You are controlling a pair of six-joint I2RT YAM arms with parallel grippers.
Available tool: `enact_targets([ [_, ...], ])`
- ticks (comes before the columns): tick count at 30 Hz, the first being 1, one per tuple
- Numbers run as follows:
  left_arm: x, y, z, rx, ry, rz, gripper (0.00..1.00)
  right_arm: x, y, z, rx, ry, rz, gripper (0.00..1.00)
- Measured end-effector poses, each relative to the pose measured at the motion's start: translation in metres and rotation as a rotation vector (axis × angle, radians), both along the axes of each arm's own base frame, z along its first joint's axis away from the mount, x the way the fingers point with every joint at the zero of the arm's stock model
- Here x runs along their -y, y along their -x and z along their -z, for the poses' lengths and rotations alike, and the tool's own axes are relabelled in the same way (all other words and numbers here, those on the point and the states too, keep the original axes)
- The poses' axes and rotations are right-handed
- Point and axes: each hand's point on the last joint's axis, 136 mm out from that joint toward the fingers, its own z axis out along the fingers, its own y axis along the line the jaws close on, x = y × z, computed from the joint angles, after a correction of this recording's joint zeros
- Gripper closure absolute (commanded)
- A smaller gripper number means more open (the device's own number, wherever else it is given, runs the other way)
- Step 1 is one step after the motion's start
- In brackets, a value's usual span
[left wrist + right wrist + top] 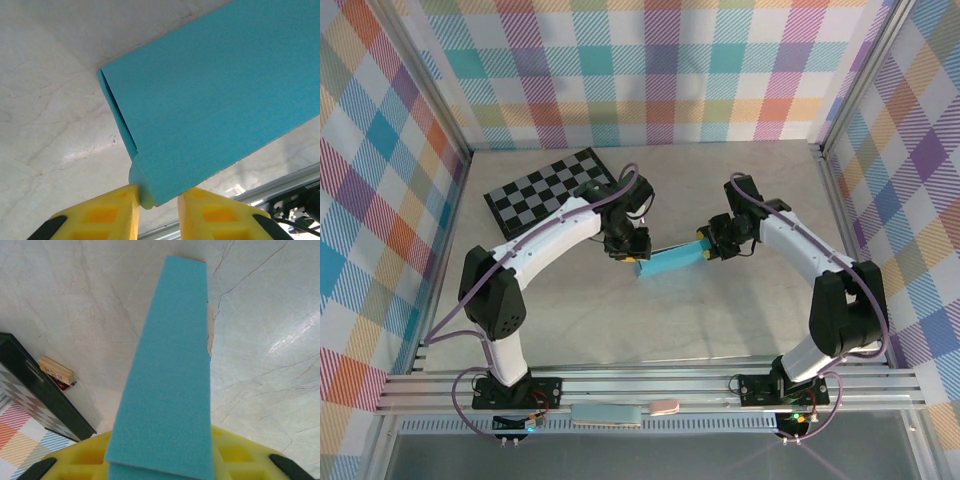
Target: Fold the paper box
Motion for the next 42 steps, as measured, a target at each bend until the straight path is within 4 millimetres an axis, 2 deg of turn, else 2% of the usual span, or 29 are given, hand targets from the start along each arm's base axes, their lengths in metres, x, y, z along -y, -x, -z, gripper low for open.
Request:
enact_targets([
  [3, -0.001, -0.002, 0.0, 0.02, -0.007, 0.017, 0.79, 0.0, -0.001, 0.0, -0.003, 0.0, 0.003, 0.69],
  [12, 0.001, -0.005, 0.0, 0.035, -0.003, -0.001, 1.0, 0.0, -0.002, 0.0, -0.012, -0.003, 0.02, 0.71],
  [28, -0.001, -0.015, -0.005, -0.027, -0.004, -0.12, 1.0, -0.001, -0.005, 0.0, -0.035, -0.005, 0.049, 0.73],
  [42, 0.004, -0.01, -0.002, -0.171, 0.099, -0.232, 1.0, -0.001, -0.006, 0.0, -0.037, -0.006, 0.046, 0.73],
])
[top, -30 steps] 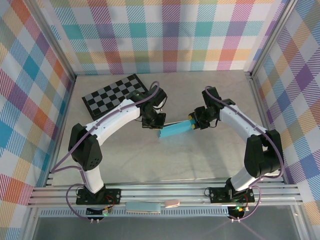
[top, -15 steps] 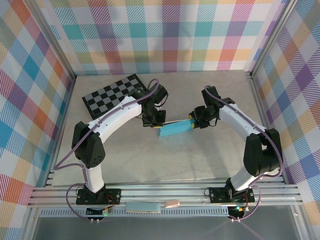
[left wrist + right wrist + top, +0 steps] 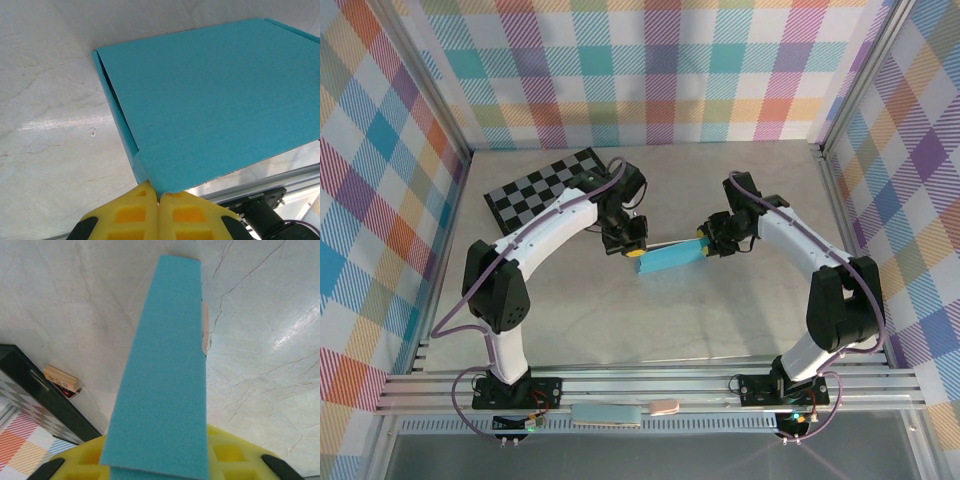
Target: Fold the paper box
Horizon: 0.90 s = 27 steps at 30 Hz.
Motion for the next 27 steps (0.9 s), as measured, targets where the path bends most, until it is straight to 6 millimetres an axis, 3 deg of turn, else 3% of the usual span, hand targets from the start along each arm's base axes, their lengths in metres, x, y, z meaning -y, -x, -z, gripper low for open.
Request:
enact_targets([
  [3, 0.0, 0.0, -0.001, -0.002, 0.01, -0.007, 0.98, 0.0, -0.001, 0.0, -0.002, 0.003, 0.0, 0.73],
  [6, -0.001, -0.001, 0.0, 0.006, 0.007, 0.005, 0.67, 0.0, -0.001, 0.0, -0.005, 0.005, 0.001, 0.73],
  [7, -0.001, -0.001, -0.001, 0.007, 0.009, 0.009, 0.43, 0.001, -0.001, 0.0, -0.006, 0.004, 0.003, 0.73],
  [9, 0.002, -0.003, -0.004, 0.03, 0.029, 0.008, 0.31, 0.0, -0.001, 0.0, -0.006, 0.003, 0.007, 0.73],
  [14, -0.003, -0.004, -0.035, 0.123, 0.112, -0.121, 0.3, 0.0, -0.002, -0.001, -0.009, 0.0, 0.016, 0.73],
  [16, -0.014, -0.003, -0.05, 0.17, 0.165, -0.26, 0.39, -0.001, -0.004, -0.001, -0.013, -0.002, 0.021, 0.73],
  [19, -0.032, 0.002, -0.058, 0.177, 0.253, -0.511, 0.32, -0.001, -0.007, -0.001, -0.012, -0.003, 0.024, 0.73],
  [22, -0.038, 0.001, -0.041, 0.082, 0.306, -0.754, 0.29, -0.002, -0.008, -0.001, -0.013, -0.004, 0.024, 0.73],
  [27, -0.03, -0.011, -0.007, -0.041, 0.349, -1.034, 0.28, -0.003, -0.009, -0.001, -0.013, -0.006, 0.023, 0.73],
])
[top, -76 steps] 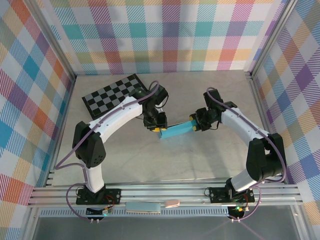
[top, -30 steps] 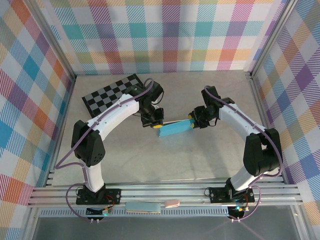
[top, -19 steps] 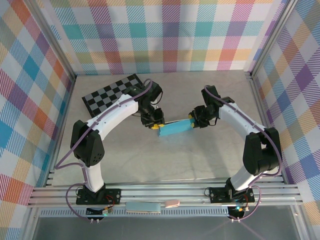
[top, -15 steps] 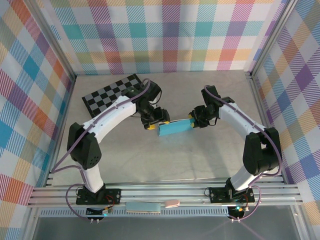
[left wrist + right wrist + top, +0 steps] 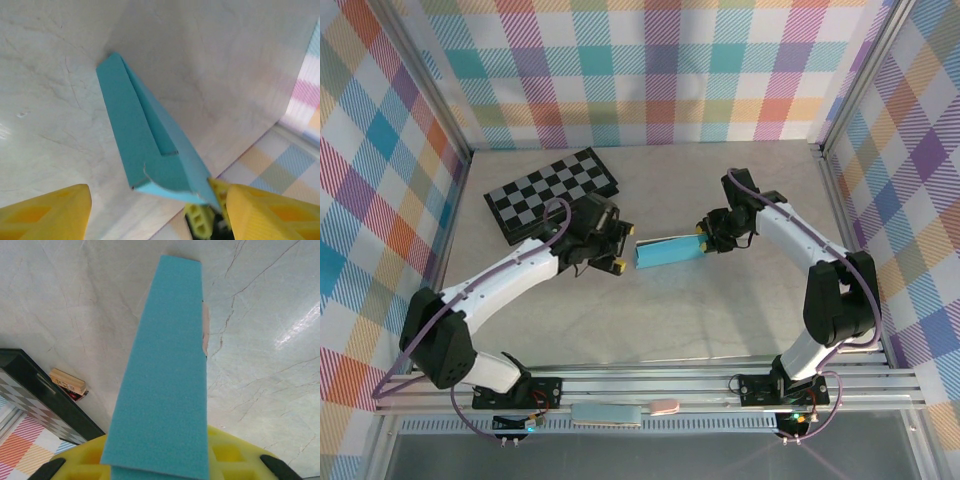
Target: Fold the paper box
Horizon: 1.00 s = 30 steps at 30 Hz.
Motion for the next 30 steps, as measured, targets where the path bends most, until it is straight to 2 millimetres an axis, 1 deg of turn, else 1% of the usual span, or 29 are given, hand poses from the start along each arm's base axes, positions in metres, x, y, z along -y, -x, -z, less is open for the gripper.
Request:
enact_targets([
  [4, 0.022, -0.01, 0.002, -0.055, 0.095, -0.105, 0.28, 0.0, 0.0, 0.0, 0.0, 0.0, 0.0, 0.74],
  [7, 0.033, -0.01, 0.0, -0.06, 0.113, -0.096, 0.3, 0.0, -0.001, 0.0, 0.0, -0.001, 0.001, 0.74],
  [10, 0.041, -0.006, -0.002, -0.068, 0.127, -0.072, 0.31, 0.0, -0.001, 0.0, -0.001, -0.001, 0.003, 0.74],
  [13, 0.042, -0.001, 0.0, -0.089, 0.125, -0.058, 0.34, 0.0, -0.002, 0.0, 0.0, -0.002, 0.003, 0.74],
  [16, 0.043, 0.001, 0.002, -0.097, 0.127, -0.053, 0.4, 0.0, -0.002, 0.0, 0.001, -0.002, 0.003, 0.74],
  [19, 0.042, 0.003, 0.01, -0.106, 0.124, -0.05, 0.46, 0.0, -0.002, 0.0, 0.002, -0.002, 0.003, 0.74],
  [22, 0.042, -0.001, 0.011, -0.088, 0.136, -0.055, 0.53, 0.0, -0.002, 0.0, 0.003, 0.003, 0.005, 0.75],
  [26, 0.04, -0.006, 0.011, -0.076, 0.144, -0.066, 0.57, 0.0, -0.002, 0.0, 0.003, 0.004, 0.005, 0.75],
  [28, 0.039, -0.006, 0.012, -0.079, 0.143, -0.068, 0.62, 0.001, -0.002, 0.0, 0.003, 0.004, 0.005, 0.75],
  [30, 0.039, -0.007, 0.012, -0.078, 0.143, -0.07, 0.64, 0.001, -0.002, 0.001, 0.004, 0.005, 0.006, 0.75],
])
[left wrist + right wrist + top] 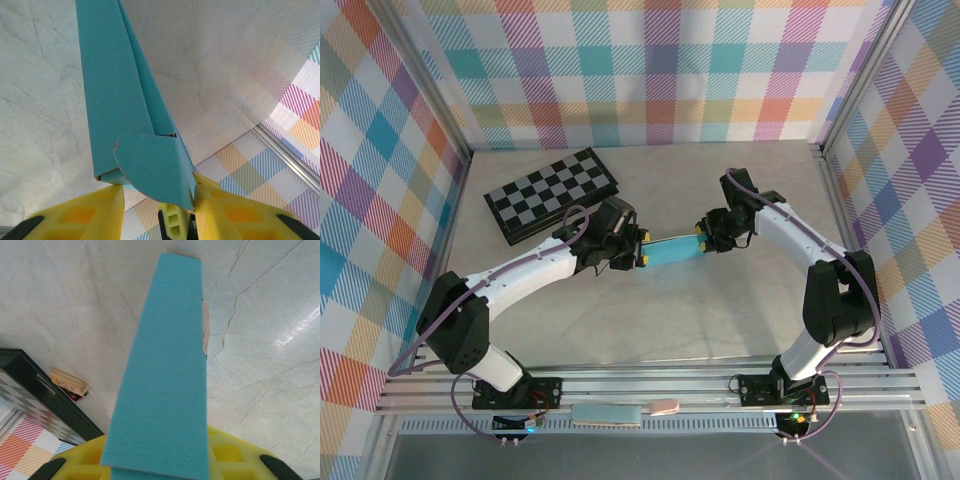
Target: Fold the paper box
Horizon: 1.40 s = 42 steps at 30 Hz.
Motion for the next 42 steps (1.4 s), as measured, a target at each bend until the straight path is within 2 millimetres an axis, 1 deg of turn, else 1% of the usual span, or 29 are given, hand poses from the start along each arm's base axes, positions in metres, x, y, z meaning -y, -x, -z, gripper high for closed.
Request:
enact_targets([
  [2, 0.0, 0.0, 0.0, 0.002, 0.002, 0.0, 0.62, 0.0, 0.0, 0.0, 0.0, 0.0, 0.0, 0.75],
  [4, 0.0, 0.0, 0.0, 0.001, 0.002, 0.0, 0.47, 0.0, 0.0, 0.0, 0.0, 0.0, -0.001, 0.75],
  [6, 0.0, 0.0, -0.001, 0.0, 0.003, 0.001, 0.36, 0.0, 0.0, 0.0, 0.001, 0.001, -0.004, 0.75],
  [7, 0.0, 0.0, 0.0, -0.003, 0.001, 0.001, 0.31, 0.0, -0.001, 0.0, 0.004, 0.0, -0.003, 0.75],
  [8, -0.002, 0.002, 0.002, -0.013, -0.007, 0.0, 0.3, -0.001, -0.001, 0.0, 0.005, -0.002, -0.003, 0.75],
  [12, -0.009, 0.008, 0.013, -0.042, -0.038, -0.004, 0.3, -0.001, 0.0, -0.001, 0.004, -0.004, -0.004, 0.75],
  [15, -0.013, 0.006, 0.015, -0.043, -0.044, -0.015, 0.33, -0.001, -0.001, 0.0, 0.004, -0.002, -0.004, 0.75],
  [17, -0.014, 0.003, 0.015, -0.038, -0.04, -0.022, 0.38, -0.001, -0.001, 0.0, 0.004, -0.004, -0.004, 0.75],
  [20, -0.013, -0.004, 0.015, -0.023, -0.033, -0.035, 0.5, -0.001, 0.0, -0.001, 0.002, -0.007, -0.005, 0.75],
  [24, -0.011, -0.009, 0.024, -0.028, -0.038, -0.036, 0.62, 0.0, -0.002, 0.0, 0.01, 0.001, 0.0, 0.75],
  [28, -0.01, -0.009, 0.024, -0.026, -0.036, -0.036, 0.66, 0.0, -0.002, 0.0, 0.01, 0.002, 0.0, 0.76],
  [30, -0.01, -0.01, 0.024, -0.026, -0.036, -0.037, 0.65, 0.0, -0.002, 0.0, 0.01, 0.003, 0.0, 0.77],
  [32, -0.012, -0.011, 0.024, -0.025, -0.036, -0.041, 0.55, 0.0, -0.002, 0.0, 0.01, 0.002, 0.0, 0.77],
  [34, -0.013, -0.012, 0.023, -0.024, -0.034, -0.045, 0.42, 0.0, -0.003, 0.0, 0.011, 0.001, 0.0, 0.77],
  [36, -0.016, -0.014, 0.023, -0.03, -0.03, -0.051, 0.37, 0.0, -0.003, 0.0, 0.011, 0.001, -0.001, 0.77],
  [38, -0.023, -0.018, 0.021, -0.049, -0.028, -0.06, 0.35, 0.0, -0.003, 0.0, 0.011, 0.001, -0.001, 0.77],
  [42, -0.045, -0.025, 0.011, -0.035, -0.056, -0.038, 0.38, -0.001, -0.004, 0.0, 0.009, 0.002, -0.001, 0.77],
])
